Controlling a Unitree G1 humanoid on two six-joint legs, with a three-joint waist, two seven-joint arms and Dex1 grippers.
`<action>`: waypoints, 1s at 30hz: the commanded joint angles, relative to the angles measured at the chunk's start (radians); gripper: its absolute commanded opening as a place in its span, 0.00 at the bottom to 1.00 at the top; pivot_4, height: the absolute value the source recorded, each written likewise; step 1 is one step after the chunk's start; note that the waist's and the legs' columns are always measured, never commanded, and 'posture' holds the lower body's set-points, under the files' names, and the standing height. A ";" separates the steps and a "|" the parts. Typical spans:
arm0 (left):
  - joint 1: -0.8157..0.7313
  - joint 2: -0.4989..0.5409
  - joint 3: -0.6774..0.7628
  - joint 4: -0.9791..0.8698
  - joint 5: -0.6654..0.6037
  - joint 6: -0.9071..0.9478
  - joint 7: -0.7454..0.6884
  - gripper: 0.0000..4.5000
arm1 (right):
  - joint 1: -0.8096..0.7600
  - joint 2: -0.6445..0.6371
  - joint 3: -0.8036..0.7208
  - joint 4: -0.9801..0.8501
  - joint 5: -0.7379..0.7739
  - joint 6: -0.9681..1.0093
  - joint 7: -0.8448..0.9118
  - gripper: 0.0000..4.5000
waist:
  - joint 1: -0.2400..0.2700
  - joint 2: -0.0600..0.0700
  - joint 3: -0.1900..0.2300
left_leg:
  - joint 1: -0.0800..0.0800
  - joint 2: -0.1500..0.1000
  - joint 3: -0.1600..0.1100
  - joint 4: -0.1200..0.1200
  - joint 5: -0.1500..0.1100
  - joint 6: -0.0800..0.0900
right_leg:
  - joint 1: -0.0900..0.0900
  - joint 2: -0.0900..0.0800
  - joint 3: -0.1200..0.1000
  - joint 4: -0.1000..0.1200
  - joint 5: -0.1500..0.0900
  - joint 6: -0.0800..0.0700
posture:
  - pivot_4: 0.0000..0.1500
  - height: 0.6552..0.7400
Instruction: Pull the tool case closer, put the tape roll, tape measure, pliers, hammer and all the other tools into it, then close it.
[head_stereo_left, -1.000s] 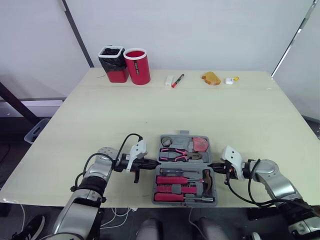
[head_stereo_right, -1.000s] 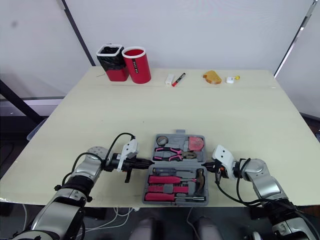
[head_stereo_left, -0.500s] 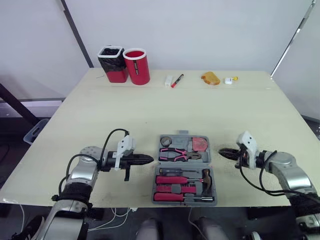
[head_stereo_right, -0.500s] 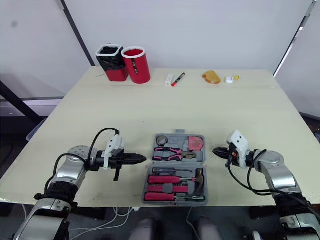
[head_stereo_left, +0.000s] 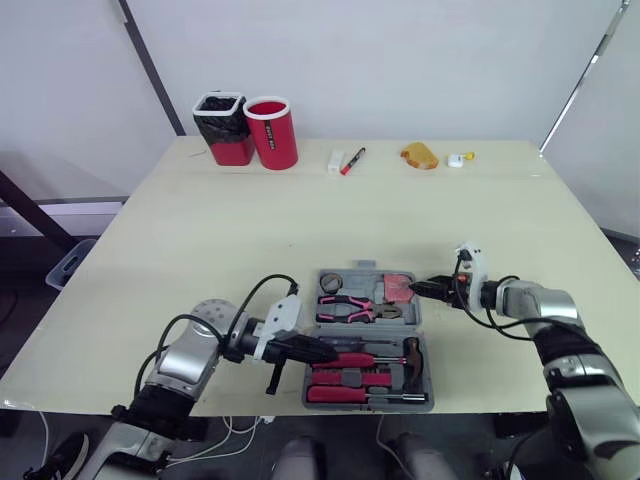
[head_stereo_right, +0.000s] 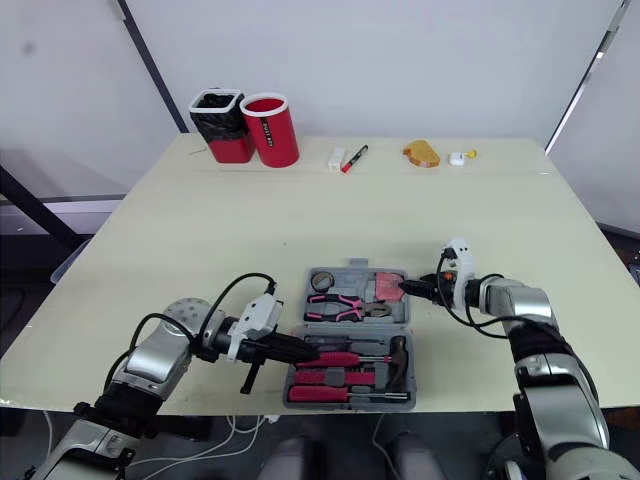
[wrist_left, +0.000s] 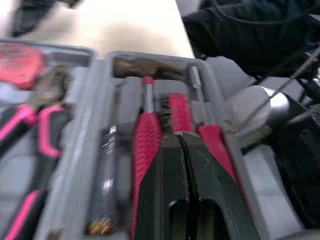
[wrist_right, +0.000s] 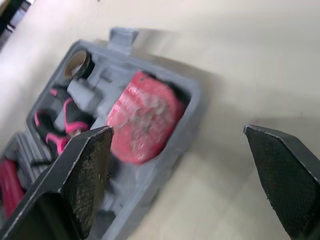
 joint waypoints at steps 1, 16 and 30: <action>0.032 -0.023 -0.043 -0.039 0.024 0.004 0.046 0.00 | -0.058 0.031 0.004 0.108 -0.019 -0.017 0.032 0.99 | -0.001 0.000 0.000 | 0.000 0.000 0.000 0.000 0.000 0.000 | 0.000 0.000 0.000 0.000 0.000 0.000 | 1.00 1.00; 0.046 -0.029 -0.101 0.045 0.105 0.017 0.121 0.00 | -0.137 0.109 -0.060 0.305 -0.015 -0.084 0.180 0.99 | -0.018 0.003 -0.002 | 0.000 0.000 0.000 0.000 0.000 0.000 | 0.000 0.000 0.000 0.000 0.000 0.000 | 1.00 1.00; 0.099 -0.017 0.032 -0.054 -0.063 0.106 0.143 0.00 | -0.101 0.090 -0.076 0.092 0.063 0.029 0.420 0.99 | -0.023 0.005 -0.001 | 0.000 0.000 -0.001 0.000 0.000 0.000 | 0.000 0.000 0.000 0.001 0.000 0.000 | 1.00 1.00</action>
